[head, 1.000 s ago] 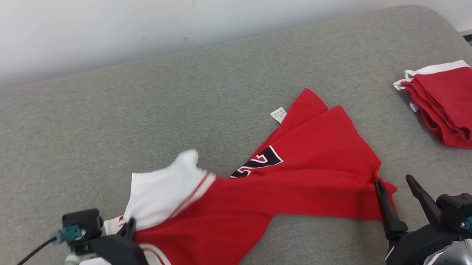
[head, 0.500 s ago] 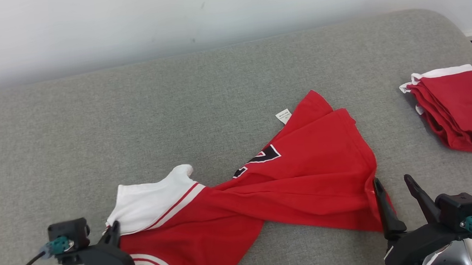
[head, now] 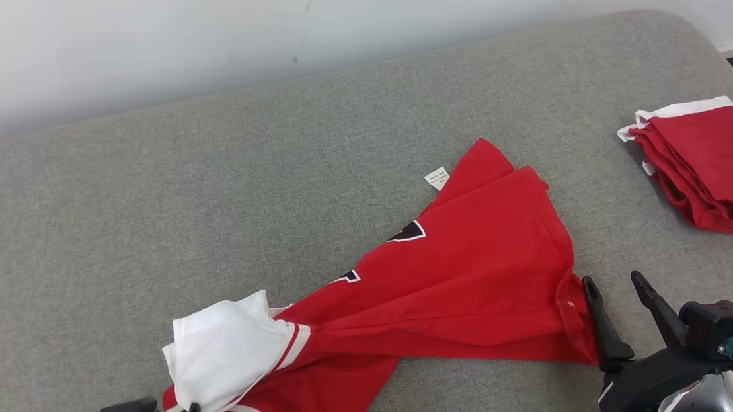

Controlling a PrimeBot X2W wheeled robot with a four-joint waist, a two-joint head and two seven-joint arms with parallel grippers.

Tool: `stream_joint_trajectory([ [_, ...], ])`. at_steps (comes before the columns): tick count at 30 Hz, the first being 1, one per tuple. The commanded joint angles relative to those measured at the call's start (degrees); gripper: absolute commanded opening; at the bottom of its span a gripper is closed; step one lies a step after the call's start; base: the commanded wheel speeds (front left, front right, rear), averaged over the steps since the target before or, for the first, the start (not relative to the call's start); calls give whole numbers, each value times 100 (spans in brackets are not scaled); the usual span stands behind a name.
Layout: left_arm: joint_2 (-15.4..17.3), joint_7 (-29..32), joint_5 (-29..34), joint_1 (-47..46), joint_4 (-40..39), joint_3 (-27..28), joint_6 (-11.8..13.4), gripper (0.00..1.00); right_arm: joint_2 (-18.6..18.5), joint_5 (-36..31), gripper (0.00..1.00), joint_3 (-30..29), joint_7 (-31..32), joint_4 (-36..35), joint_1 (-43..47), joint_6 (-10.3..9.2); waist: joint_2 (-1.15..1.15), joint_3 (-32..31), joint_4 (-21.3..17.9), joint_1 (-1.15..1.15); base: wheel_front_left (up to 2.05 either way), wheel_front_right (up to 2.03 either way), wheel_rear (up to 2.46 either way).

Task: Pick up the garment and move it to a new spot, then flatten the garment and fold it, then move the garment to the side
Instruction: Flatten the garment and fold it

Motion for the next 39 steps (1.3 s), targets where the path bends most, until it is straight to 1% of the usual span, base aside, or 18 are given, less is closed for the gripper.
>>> stream_joint_trajectory([
  [1,-13,-63,34,40,12,9,15,25,4,35,100,3,-34,12,-28,-13,0,-6,1,0,0,0,0],
  [2,-35,-169,63,31,32,20,48,66,4,37,100,10,-38,19,-33,-13,0,-16,-1,0,0,0,0],
  [3,-43,-272,88,27,57,13,49,100,4,43,100,16,-39,28,-36,-13,0,-31,-3,0,0,0,0],
  [7,-140,-883,137,30,6,-16,-17,100,3,51,100,-24,-67,56,-6,-13,0,-107,-20,0,0,0,0],
  [12,-257,-1850,205,185,-125,-30,-142,100,4,61,100,-134,-81,38,70,-13,0,-208,-13,0,0,0,0],
  [18,-258,-3004,372,441,-58,-47,-238,100,3,76,100,-263,-8,49,255,-13,0,-392,81,0,0,0,0],
  [21,-219,-3396,487,571,116,-25,-231,100,4,107,100,-262,52,87,361,-13,0,-508,134,0,0,0,0],
  [26,-203,-3656,683,791,255,82,-234,100,4,116,100,-252,124,108,553,-13,0,-741,221,0,0,0,0],
  [28,-234,-3671,754,855,146,170,-306,100,3,118,100,-256,135,89,629,-13,0,-824,253,0,0,0,0],
  [33,-354,-3670,1006,1139,-183,475,-543,100,4,20,100,-256,-61,6,795,-13,0,-977,322,0,0,0,0],
  [39,-563,-3667,1166,1405,-269,887,-879,100,4,-110,100,-278,-480,70,986,-13,0,-1131,363,0,0,0,0],
])
